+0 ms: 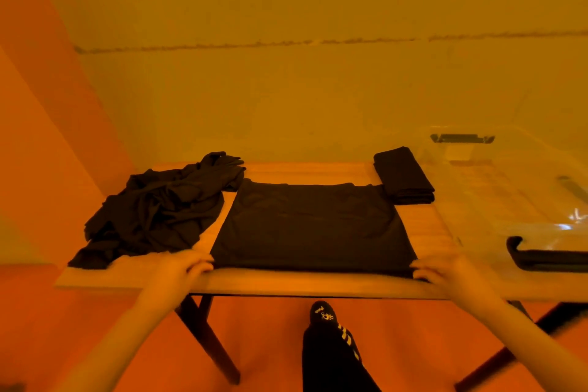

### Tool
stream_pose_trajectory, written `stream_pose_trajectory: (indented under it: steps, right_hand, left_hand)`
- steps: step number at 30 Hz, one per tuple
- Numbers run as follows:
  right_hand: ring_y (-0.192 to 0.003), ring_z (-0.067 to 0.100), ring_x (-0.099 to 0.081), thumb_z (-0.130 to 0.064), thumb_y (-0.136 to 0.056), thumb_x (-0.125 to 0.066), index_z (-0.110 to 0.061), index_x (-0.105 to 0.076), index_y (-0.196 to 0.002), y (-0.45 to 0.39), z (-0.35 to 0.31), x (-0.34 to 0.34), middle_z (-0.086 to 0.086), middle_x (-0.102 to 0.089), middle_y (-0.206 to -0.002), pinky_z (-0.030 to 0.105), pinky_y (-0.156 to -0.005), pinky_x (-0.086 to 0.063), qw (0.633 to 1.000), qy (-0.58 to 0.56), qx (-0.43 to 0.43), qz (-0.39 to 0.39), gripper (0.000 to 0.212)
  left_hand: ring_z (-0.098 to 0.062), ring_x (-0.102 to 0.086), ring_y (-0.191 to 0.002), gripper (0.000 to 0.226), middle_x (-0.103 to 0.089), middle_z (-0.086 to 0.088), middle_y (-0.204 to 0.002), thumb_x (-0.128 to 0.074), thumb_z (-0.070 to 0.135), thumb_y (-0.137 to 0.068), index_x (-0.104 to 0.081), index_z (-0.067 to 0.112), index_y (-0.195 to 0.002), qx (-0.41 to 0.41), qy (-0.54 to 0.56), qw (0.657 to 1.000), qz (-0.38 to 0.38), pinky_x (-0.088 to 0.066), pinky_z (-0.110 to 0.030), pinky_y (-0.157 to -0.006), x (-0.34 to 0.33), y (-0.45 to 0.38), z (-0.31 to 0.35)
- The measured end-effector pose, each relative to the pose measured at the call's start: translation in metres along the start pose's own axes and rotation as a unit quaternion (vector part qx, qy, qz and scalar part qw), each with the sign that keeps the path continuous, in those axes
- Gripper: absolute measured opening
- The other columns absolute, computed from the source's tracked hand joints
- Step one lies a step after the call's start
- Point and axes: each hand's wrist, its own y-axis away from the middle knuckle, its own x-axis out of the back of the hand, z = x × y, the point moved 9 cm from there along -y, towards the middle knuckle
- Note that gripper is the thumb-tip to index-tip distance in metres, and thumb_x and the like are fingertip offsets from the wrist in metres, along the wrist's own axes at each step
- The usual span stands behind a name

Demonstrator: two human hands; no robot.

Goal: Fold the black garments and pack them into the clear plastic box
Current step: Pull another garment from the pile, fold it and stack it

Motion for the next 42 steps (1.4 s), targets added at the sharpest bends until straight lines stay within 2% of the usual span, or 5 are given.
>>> stream_pose_trajectory:
  steps: [7,13,17,30,42]
  right_hand:
    - [-0.086,0.008,-0.056,0.002,-0.086,-0.058,-0.008,-0.068,-0.096,-0.071,-0.055,0.108,0.001,-0.062,-0.088,0.020,-0.077,-0.036,0.991,-0.085,0.011,0.107,0.018]
    - [-0.057,-0.009,-0.054,-0.002,-0.086,-0.060,-0.015,-0.061,-0.071,-0.096,-0.092,0.179,-0.014,-0.060,-0.055,0.007,-0.053,-0.037,0.971,-0.139,0.035,0.191,0.019]
    - [-0.065,0.007,-0.057,-0.009,-0.089,-0.058,-0.015,-0.063,-0.078,-0.088,-0.114,0.214,0.005,-0.061,-0.072,0.024,-0.064,-0.045,0.958,-0.176,0.042,0.221,0.013]
    - [-0.066,0.000,-0.062,-0.003,-0.092,-0.050,-0.022,-0.061,-0.081,-0.055,-0.165,0.258,-0.001,-0.062,-0.080,0.012,-0.062,-0.052,0.946,-0.240,0.081,0.202,0.024]
    - [-0.062,0.007,-0.062,-0.006,-0.091,-0.054,-0.013,-0.063,-0.082,-0.176,-0.090,0.156,0.000,-0.064,-0.072,0.011,-0.051,-0.046,0.979,-0.186,-0.039,0.069,0.015]
  left_hand:
    - [-0.015,-0.055,-0.071,0.013,-0.063,-0.005,-0.079,-0.057,-0.001,-0.088,-0.066,0.009,-0.088,-0.062,0.038,0.985,0.155,-0.034,-0.013,-0.059,0.110,-0.067,0.073]
    - [-0.022,-0.049,-0.066,0.012,-0.056,-0.011,-0.078,-0.050,0.007,-0.094,-0.060,0.007,-0.087,-0.055,0.067,0.975,0.207,-0.033,-0.026,-0.056,0.173,-0.092,0.109]
    - [-0.005,-0.047,-0.065,0.011,-0.054,0.000,-0.072,-0.052,0.013,-0.094,-0.059,0.012,-0.085,-0.071,0.087,0.966,0.234,-0.035,-0.019,-0.057,0.212,-0.079,0.132]
    - [-0.003,-0.050,-0.064,0.015,-0.050,0.006,-0.070,-0.049,0.013,-0.095,-0.056,0.011,-0.082,-0.102,0.064,0.938,0.326,-0.036,-0.017,-0.055,0.284,-0.027,0.157]
    - [-0.005,-0.049,-0.068,0.015,-0.054,0.007,-0.074,-0.048,0.014,-0.096,-0.060,0.011,-0.086,-0.005,0.078,0.980,0.185,-0.037,-0.019,-0.057,0.171,-0.147,0.069]
